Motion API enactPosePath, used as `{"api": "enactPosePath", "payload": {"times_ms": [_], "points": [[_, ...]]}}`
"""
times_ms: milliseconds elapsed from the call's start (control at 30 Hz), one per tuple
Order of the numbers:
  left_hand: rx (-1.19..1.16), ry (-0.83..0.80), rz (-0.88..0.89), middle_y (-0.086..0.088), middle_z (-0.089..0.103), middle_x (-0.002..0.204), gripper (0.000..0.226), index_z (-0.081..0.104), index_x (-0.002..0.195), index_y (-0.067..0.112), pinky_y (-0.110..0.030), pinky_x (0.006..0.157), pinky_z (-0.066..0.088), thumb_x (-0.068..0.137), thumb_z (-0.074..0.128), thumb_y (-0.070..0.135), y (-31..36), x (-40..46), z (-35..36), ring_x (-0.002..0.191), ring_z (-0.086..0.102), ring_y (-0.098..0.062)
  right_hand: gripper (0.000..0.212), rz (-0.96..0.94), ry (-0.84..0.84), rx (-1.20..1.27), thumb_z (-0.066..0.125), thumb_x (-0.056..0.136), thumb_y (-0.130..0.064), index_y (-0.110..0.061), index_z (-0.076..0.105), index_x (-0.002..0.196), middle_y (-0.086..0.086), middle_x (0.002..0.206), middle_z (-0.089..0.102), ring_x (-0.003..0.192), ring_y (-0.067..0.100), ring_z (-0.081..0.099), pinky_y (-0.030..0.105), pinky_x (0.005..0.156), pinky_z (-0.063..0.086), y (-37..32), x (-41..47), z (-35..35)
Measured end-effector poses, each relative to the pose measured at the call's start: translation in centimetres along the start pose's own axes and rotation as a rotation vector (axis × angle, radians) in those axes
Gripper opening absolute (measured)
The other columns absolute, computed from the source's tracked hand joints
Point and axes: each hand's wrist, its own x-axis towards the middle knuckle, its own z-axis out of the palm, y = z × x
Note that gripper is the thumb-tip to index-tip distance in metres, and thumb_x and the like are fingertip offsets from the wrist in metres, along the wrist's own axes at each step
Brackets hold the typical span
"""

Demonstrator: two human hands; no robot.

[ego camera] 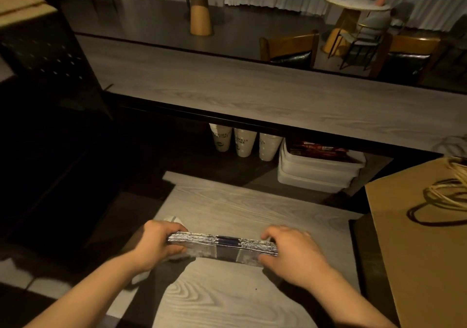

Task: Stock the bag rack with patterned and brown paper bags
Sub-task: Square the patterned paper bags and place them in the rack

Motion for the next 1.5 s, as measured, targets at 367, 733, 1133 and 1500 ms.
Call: {"api": "enactPosePath", "payload": {"times_ms": [367, 733, 1133, 1500], "points": [[-0.050, 0.472, -0.215, -0.028, 0.047, 0.137, 0.108, 0.031, 0.156, 0.018, -0.034, 0.115, 0.035, 0.073, 0.077, 0.070, 0.5, -0.9, 0.6, 0.130, 0.043, -0.036, 0.031, -0.187, -0.127, -0.245, 0.053, 0.104, -0.024, -0.032, 0.047, 0.134, 0.009, 0.117, 0.069, 0.102, 0.033, 0.066, 0.041, 0.079, 0.050, -5.4, 4.0, 1.4], [-1.177, 0.483, -0.860, -0.006, 0.064, 0.137, 0.077, 0.041, 0.145, 0.028, -0.052, 0.106, 0.050, 0.084, 0.072, 0.063, 11.1, -0.4, 1.2, 0.119, 0.066, -0.027, 0.027, 0.002, -0.171, 0.663, 0.065, 0.100, -0.029, -0.036, 0.063, 0.126, -0.009, 0.107, 0.078, 0.097, 0.014, 0.075, 0.041, 0.092, 0.060, -8.7, 4.1, -3.4], [-1.306, 0.506, -0.485, -0.002, 0.077, 0.116, 0.026, 0.064, 0.125, 0.028, -0.055, 0.098, 0.055, 0.100, 0.063, 0.022, 20.1, 0.1, -10.1, 0.106, 0.075, -0.027, 0.026, -0.151, 0.061, 0.811, 0.056, 0.105, -0.044, -0.035, 0.061, 0.129, -0.017, 0.122, 0.071, 0.109, 0.004, 0.068, 0.037, 0.098, 0.055, -12.5, 2.8, -11.0], [-1.223, 0.526, -0.331, -0.002, 0.079, 0.101, 0.023, 0.059, 0.122, 0.028, -0.031, 0.065, 0.063, 0.100, 0.064, 0.021, 26.4, -0.3, -16.9, 0.089, 0.079, -0.022, 0.017, -0.382, 0.214, 0.919, 0.062, 0.104, -0.025, -0.031, 0.067, 0.120, -0.017, 0.110, 0.078, 0.099, 0.002, 0.074, 0.031, 0.085, 0.055, -16.0, 2.2, -20.9]]}}
